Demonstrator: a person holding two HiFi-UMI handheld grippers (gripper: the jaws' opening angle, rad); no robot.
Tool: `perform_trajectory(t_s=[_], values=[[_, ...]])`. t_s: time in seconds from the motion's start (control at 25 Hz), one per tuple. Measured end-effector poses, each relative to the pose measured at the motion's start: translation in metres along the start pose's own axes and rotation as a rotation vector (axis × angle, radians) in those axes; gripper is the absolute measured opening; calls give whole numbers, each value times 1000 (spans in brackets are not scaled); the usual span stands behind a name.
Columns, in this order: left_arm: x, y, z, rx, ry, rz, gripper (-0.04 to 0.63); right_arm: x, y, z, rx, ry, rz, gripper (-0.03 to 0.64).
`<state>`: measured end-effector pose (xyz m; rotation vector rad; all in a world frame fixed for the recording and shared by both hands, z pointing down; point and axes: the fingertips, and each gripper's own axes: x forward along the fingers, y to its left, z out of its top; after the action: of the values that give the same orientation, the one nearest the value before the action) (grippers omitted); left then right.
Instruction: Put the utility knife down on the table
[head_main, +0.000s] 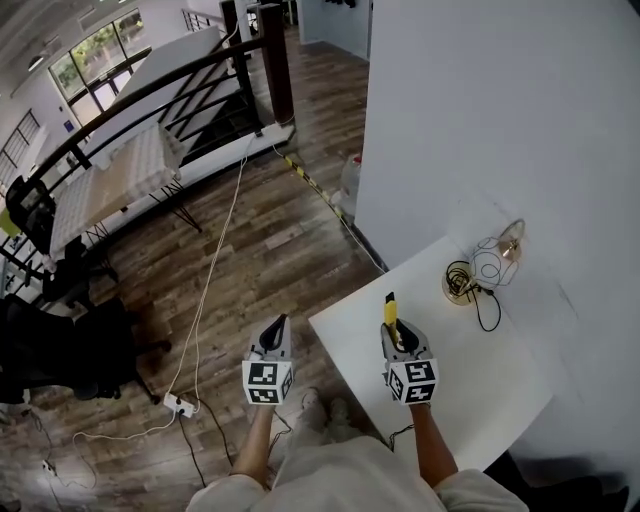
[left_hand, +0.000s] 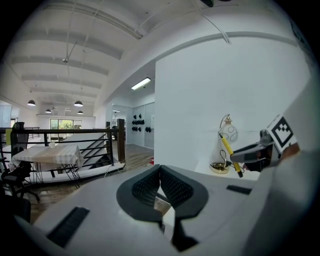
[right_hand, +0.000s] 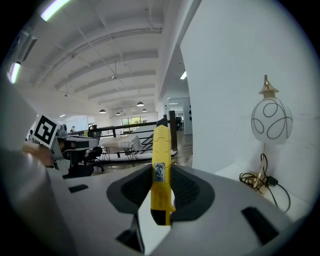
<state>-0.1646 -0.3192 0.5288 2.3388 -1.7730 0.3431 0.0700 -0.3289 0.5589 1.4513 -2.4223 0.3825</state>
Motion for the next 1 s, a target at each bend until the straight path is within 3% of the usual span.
perform_trajectory(t_s=[0.32, 1.0], values=[[29, 12, -23, -19, 46, -47, 6, 27, 4, -19, 16, 55, -22, 110], [52, 10, -96, -69, 155, -108, 6, 48, 13, -102, 67, 213, -41, 110]])
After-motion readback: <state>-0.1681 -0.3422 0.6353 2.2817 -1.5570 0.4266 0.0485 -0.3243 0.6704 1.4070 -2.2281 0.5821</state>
